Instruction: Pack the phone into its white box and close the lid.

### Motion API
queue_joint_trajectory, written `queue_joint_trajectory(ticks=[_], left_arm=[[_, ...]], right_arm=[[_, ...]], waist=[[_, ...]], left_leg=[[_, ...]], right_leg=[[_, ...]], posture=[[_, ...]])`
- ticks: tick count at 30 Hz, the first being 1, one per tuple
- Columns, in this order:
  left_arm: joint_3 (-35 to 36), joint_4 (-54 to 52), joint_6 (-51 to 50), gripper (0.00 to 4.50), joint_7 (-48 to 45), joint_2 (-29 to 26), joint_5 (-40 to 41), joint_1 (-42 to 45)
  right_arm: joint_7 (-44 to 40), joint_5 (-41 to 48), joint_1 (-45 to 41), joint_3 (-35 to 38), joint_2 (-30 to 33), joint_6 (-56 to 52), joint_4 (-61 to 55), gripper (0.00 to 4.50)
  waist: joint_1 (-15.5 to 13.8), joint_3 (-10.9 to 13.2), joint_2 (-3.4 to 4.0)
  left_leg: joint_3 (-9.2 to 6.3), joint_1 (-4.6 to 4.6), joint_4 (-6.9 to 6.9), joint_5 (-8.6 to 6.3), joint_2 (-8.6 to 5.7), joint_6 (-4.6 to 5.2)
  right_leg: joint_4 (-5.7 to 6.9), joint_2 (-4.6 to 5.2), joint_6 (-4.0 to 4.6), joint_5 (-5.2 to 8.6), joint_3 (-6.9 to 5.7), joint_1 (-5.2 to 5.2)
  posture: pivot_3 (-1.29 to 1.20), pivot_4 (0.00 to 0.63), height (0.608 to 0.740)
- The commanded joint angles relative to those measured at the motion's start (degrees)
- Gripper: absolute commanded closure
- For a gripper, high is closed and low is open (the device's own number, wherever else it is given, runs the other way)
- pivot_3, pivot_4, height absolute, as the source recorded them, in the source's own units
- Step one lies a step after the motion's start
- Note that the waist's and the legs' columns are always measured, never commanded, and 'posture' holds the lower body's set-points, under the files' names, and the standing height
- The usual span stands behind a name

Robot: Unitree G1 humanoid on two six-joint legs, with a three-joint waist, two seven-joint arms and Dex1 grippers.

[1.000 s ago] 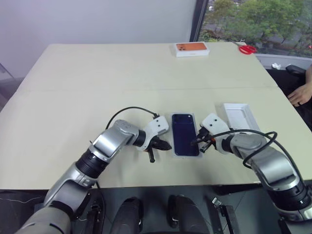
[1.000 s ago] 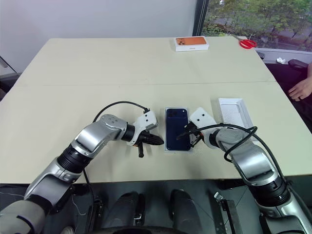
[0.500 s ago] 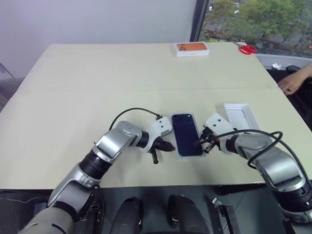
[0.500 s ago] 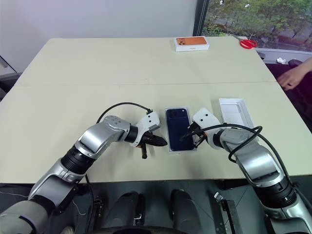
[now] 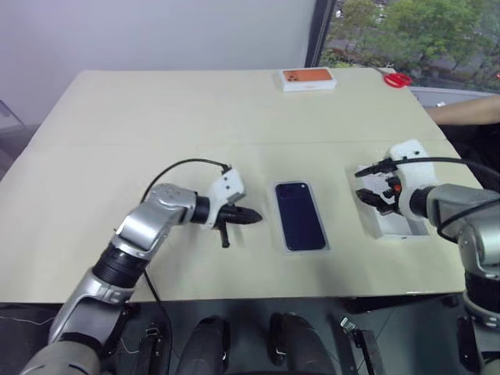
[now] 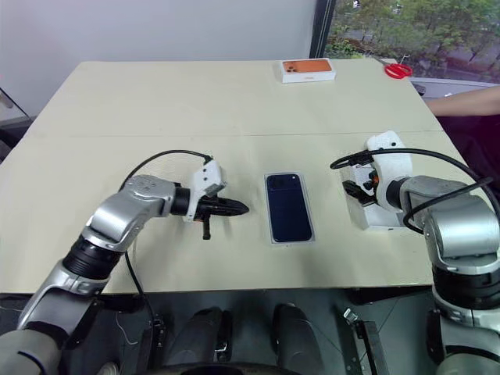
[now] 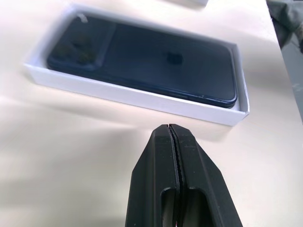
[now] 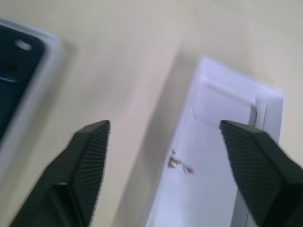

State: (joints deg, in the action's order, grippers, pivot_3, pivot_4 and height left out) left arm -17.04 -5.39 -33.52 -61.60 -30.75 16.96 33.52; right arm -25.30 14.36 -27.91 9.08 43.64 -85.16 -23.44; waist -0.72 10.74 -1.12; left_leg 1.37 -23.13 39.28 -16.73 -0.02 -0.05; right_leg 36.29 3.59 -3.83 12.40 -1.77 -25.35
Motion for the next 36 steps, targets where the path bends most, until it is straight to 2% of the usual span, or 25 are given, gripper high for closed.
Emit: queue_joint_trajectory(ticks=[1, 5, 9, 12, 16, 18, 24, 28, 33, 36], left_arm=[[2.0, -2.1, 9.2, 4.5, -3.9, -1.0, 0.9, -1.6], [4.6, -1.7, 15.1, 4.5, -7.3, -1.2, 3.4, -4.1], [5.9, -2.9, 16.6, 4.5, -9.4, -1.5, 5.5, -6.2], [6.7, -3.4, 16.7, 4.5, -9.1, -1.1, 6.5, -6.8], [6.5, -2.9, 17.2, 4.5, -8.0, -1.2, 5.4, -7.1], [6.5, -2.7, 17.2, 4.5, -7.8, -1.3, 5.5, -7.0], [7.4, -1.6, 17.5, 4.5, -6.6, -1.4, 5.4, -6.8], [11.5, 4.6, 19.3, 4.5, -1.2, -1.4, 3.6, -6.1], [16.8, 11.3, 19.3, 4.5, 5.0, 0.6, 4.5, -3.9], [17.0, 12.2, 20.5, 4.5, 4.8, -0.2, 3.3, -4.3]], right_arm=[[1.5, 0.1, -2.8, 0.5, -1.3, -3.5, 3.6, 0.6], [2.9, 0.2, -4.8, 0.8, -3.2, -6.6, 7.5, 0.6], [3.7, 1.5, -5.7, 2.0, -5.0, -7.3, 10.3, 0.6], [4.5, 1.8, -5.7, 1.6, -5.4, -7.3, 10.9, 1.55], [5.6, 2.2, -5.9, 1.9, -5.8, -7.3, 11.3, 3.62], [6.0, 2.4, -6.1, 2.1, -5.8, -7.3, 11.3, 4.47], [6.8, 3.4, -6.6, 2.8, -5.3, -7.3, 10.6, 4.47], [2.5, 12.4, -9.2, 4.4, -4.7, -7.3, 5.7, 4.47], [0.0, 28.4, -9.5, 11.8, -14.1, -7.3, -1.8, 4.47], [5.8, 40.4, -10.6, 15.3, -22.6, -7.3, -0.9, 4.47]], waist=[[0.0, 0.0, 0.0], [0.1, 0.0, 0.0], [0.2, 0.0, 0.01], [0.1, 0.0, 0.01], [0.1, 0.0, 0.01], [0.1, 0.0, 0.01], [0.2, 0.0, 0.02], [0.5, 0.0, 0.05], [0.6, 0.0, 0.03], [0.6, 0.0, 0.04]], left_leg=[[0.01, -0.01, 0.0, 0.0, -0.02, 0.0], [0.06, -0.01, 0.01, 0.0, -0.03, 0.01], [0.04, 0.0, 0.0, -0.01, 0.0, 0.02], [0.03, 0.0, 0.0, -0.01, 0.0, 0.03], [0.04, 0.0, 0.0, -0.01, -0.01, 0.03], [0.03, 0.0, 0.0, -0.01, 0.0, 0.03], [0.03, 0.01, 0.0, -0.01, 0.01, 0.03], [0.04, 0.02, 0.0, -0.01, 0.01, 0.03], [-0.08, 0.04, -0.02, -0.02, 0.14, 0.05], [-0.06, 0.04, -0.02, -0.02, 0.17, 0.05]], right_leg=[[-0.01, 0.02, 0.0, 0.0, 0.0, 0.0], [-0.03, 0.02, 0.01, 0.0, -0.01, 0.0], [-0.01, -0.01, 0.0, -0.01, 0.0, 0.0], [0.0, -0.02, 0.0, -0.01, -0.01, 0.0], [0.0, -0.02, -0.02, -0.01, -0.02, 0.0], [0.0, -0.02, -0.02, -0.02, -0.02, 0.0], [0.0, -0.04, -0.03, -0.02, -0.02, 0.0], [0.01, -0.04, -0.03, -0.02, -0.02, -0.02], [0.04, -0.17, -0.05, -0.03, -0.05, 0.0], [0.09, -0.17, -0.05, -0.04, -0.05, 0.0]], posture=[[0.0, 0.15, 0.74], [0.0, 0.15, 0.74], [0.0, 0.15, 0.74], [0.0, 0.15, 0.74], [0.0, 0.15, 0.74], [0.0, 0.15, 0.74], [0.0, 0.15, 0.74], [0.0, 0.15, 0.74], [0.0, 0.15, 0.74], [0.0, 0.15, 0.74]])
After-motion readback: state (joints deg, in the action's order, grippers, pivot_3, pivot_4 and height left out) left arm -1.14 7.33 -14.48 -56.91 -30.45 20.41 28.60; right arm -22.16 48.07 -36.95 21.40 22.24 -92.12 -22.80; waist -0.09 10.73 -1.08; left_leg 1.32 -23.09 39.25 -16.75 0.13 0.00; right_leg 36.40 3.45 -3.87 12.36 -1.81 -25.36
